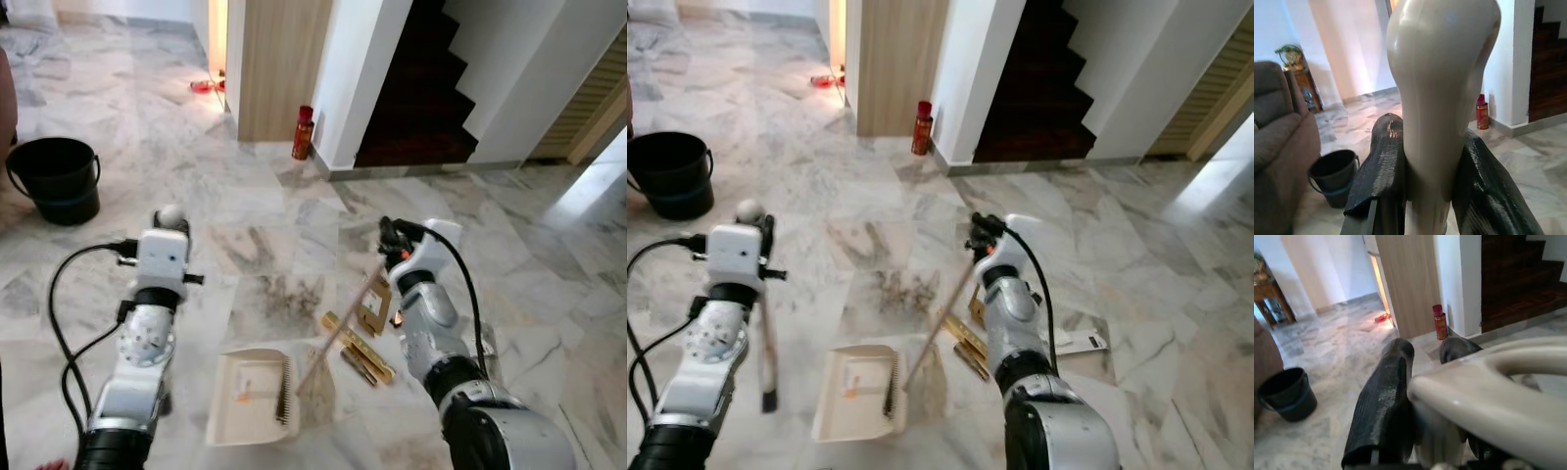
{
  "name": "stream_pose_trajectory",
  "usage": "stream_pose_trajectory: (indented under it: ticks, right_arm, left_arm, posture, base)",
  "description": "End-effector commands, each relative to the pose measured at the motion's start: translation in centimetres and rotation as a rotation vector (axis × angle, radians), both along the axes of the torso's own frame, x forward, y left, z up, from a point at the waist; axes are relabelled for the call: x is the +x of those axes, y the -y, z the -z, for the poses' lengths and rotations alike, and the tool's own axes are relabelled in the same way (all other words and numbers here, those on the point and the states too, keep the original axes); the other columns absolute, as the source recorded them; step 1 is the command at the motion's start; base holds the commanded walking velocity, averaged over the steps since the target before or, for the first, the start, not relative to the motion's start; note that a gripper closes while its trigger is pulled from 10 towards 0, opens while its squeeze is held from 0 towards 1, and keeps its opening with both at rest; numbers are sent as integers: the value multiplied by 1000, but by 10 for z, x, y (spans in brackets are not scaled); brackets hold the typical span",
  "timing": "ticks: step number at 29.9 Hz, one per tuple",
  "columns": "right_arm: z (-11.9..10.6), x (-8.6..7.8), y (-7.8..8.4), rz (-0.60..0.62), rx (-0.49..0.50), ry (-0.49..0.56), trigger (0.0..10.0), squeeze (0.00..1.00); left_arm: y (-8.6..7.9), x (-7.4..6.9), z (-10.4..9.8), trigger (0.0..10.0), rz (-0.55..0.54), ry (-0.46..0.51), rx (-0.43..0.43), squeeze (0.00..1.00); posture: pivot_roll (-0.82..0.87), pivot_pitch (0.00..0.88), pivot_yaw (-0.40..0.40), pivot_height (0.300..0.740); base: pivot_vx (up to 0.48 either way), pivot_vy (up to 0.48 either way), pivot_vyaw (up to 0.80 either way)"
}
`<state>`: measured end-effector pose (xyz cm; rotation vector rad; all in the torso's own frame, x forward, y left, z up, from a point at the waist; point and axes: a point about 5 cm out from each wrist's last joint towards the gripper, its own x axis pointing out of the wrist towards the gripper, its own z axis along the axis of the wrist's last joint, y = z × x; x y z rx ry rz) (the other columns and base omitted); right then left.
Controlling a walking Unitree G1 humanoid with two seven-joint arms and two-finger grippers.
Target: Sweep floor
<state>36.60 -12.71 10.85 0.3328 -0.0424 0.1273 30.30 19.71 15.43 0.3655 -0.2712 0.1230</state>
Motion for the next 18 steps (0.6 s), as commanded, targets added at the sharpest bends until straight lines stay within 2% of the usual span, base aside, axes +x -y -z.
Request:
stream_pose_trajectory:
  ticks: [1,18]
  right_arm:
    - [-6,2,15,48,4,21,10000,0]
    - [-5,2,9,12,7,18,10000,0]
  left_arm:
    - [13,1,-9,10000,44,49,-3,0]
    - [15,1,-8,10000,44,48,3,0]
  posture:
    - [242,0,-180,740]
    - [251,0,-192,740]
  base:
    - [390,0,0]
    - [393,0,0]
